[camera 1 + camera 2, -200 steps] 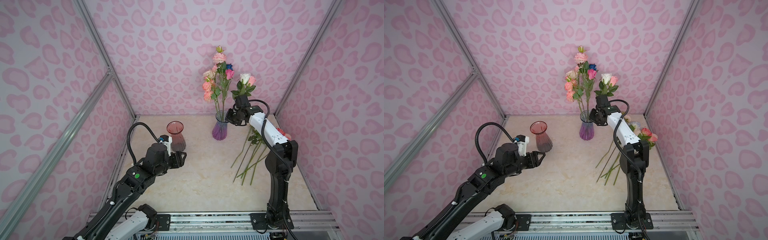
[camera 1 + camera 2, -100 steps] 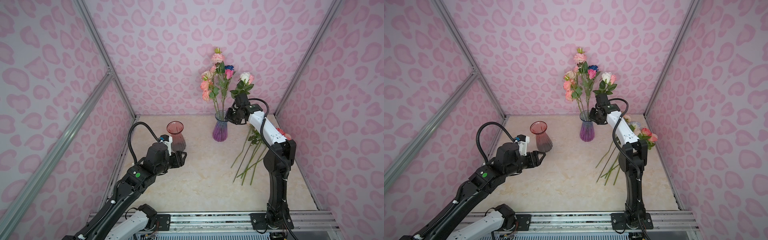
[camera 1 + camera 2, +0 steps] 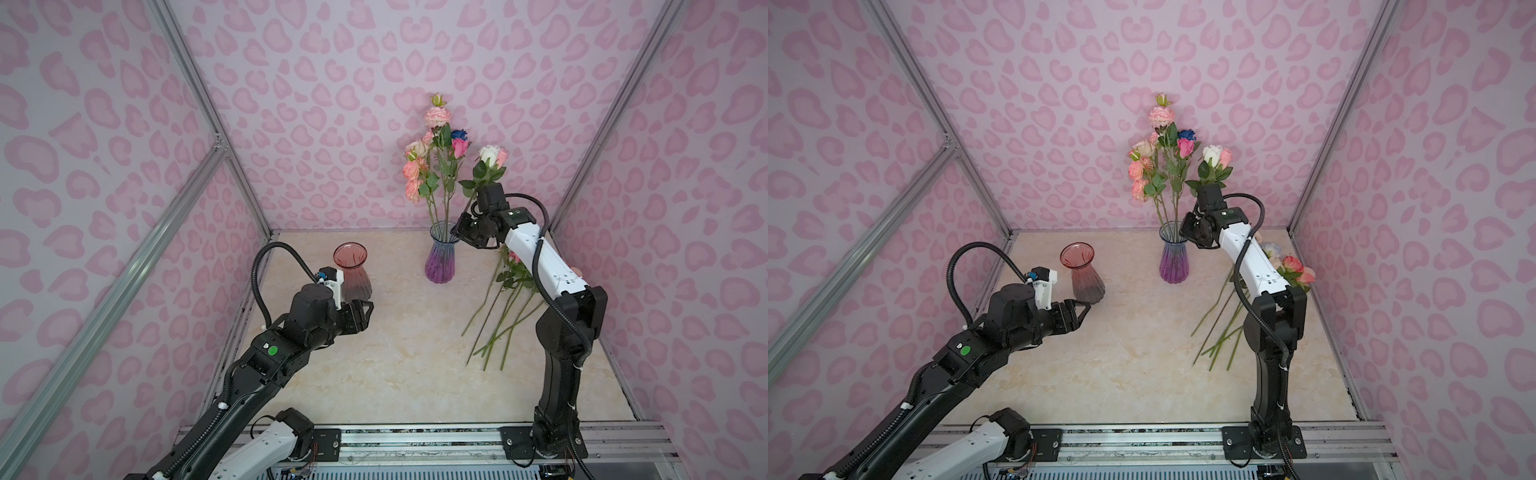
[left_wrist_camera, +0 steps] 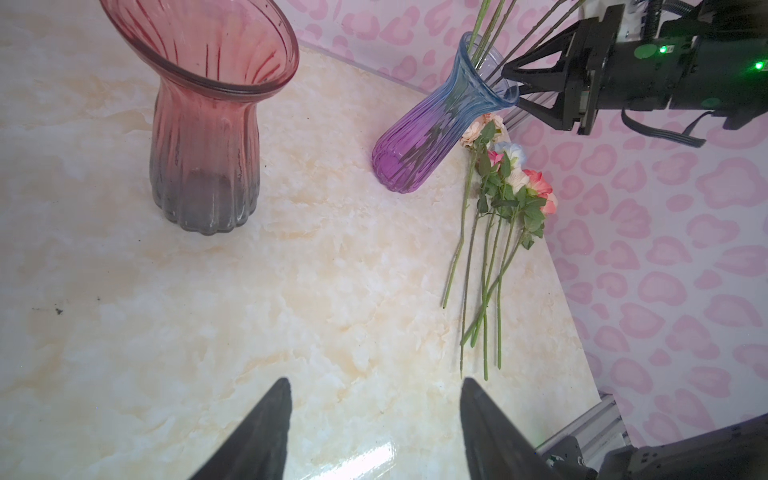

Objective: Arrange the flowers into the vase
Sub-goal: 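Set the purple-blue vase down and open the right gripper, then grasp the pink-red vase rim with the left gripper while the right gripper withdraws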

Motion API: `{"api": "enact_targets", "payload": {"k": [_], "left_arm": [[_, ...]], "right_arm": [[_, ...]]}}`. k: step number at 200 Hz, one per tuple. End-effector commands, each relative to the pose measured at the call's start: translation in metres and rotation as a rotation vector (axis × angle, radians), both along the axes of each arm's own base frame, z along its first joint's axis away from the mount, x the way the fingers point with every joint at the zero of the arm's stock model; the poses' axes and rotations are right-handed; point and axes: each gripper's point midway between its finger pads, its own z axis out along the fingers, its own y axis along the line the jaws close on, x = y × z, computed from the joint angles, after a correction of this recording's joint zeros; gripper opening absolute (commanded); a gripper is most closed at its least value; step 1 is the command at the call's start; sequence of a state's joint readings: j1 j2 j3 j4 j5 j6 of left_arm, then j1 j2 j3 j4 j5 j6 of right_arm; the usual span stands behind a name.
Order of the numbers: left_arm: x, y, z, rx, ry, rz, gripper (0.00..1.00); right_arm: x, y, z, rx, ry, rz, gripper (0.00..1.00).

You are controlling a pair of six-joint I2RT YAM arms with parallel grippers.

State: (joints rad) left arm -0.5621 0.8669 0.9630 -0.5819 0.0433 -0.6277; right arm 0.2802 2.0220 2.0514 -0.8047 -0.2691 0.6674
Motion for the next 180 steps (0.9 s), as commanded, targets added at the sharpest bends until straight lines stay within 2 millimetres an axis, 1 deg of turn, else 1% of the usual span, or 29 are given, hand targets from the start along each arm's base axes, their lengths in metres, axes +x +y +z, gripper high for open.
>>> {"api": "enact_targets", "payload": {"k": [1, 32, 51, 81, 105, 114, 116, 117, 119, 136, 149, 152, 161, 164, 165, 169, 180], "left_arm": [[0.003, 0.001, 0.007, 0.011, -0.023, 0.004, 0.66], [0.006, 0.004, 0.014, 0.022, -0.040, 0.020, 0.66], [0.008, 0.008, 0.018, 0.033, -0.045, 0.042, 0.66], [0.019, 0.024, 0.030, 0.076, -0.055, 0.120, 0.66], [0.037, 0.043, 0.038, 0.077, -0.029, 0.194, 0.66], [0.048, 0.053, 0.037, 0.068, -0.003, 0.230, 0.66], [0.050, 0.055, 0.037, 0.064, 0.002, 0.238, 0.66], [0.051, 0.056, 0.037, 0.062, 0.004, 0.241, 0.66], [0.053, 0.059, 0.035, 0.060, 0.014, 0.249, 0.66], [0.074, 0.074, 0.028, 0.039, 0.075, 0.295, 0.65], [0.090, 0.082, 0.021, 0.041, 0.115, 0.313, 0.64], [0.094, 0.082, 0.018, 0.044, 0.126, 0.313, 0.64], [0.105, 0.083, 0.014, 0.053, 0.152, 0.304, 0.63], [0.108, 0.083, 0.009, 0.060, 0.170, 0.300, 0.62], [0.110, 0.083, 0.013, 0.059, 0.162, 0.299, 0.62], [0.116, 0.083, 0.015, 0.066, 0.161, 0.299, 0.62], [0.129, 0.086, 0.011, 0.091, 0.180, 0.301, 0.61]], "right_arm": [[0.000, -0.001, 0.001, -0.003, -0.015, -0.003, 0.42], [-0.011, -0.006, 0.005, -0.002, -0.032, -0.012, 0.44], [-0.021, -0.010, 0.008, -0.011, -0.041, -0.014, 0.44], [-0.045, -0.022, 0.024, -0.006, -0.096, -0.028, 0.45], [-0.074, -0.031, 0.037, -0.010, -0.154, -0.038, 0.45], [-0.089, -0.035, 0.043, -0.013, -0.185, -0.037, 0.45], [-0.091, -0.035, 0.048, -0.013, -0.199, -0.038, 0.45], [-0.094, -0.036, 0.043, -0.018, -0.189, -0.039, 0.45], [-0.099, -0.037, 0.038, -0.025, -0.184, -0.039, 0.45], [-0.128, -0.045, 0.037, -0.044, -0.222, -0.047, 0.45], [-0.149, -0.051, 0.029, -0.052, -0.226, -0.047, 0.46], [-0.153, -0.052, 0.024, -0.056, -0.218, -0.047, 0.46], [-0.167, -0.057, 0.024, -0.064, -0.225, -0.039, 0.46], [-0.171, -0.059, 0.023, -0.073, -0.224, -0.036, 0.46], [-0.172, -0.060, 0.024, -0.076, -0.224, -0.036, 0.46], [-0.178, -0.064, 0.023, -0.095, -0.222, -0.037, 0.46], [-0.192, -0.078, 0.028, -0.149, -0.240, -0.050, 0.46]]}}
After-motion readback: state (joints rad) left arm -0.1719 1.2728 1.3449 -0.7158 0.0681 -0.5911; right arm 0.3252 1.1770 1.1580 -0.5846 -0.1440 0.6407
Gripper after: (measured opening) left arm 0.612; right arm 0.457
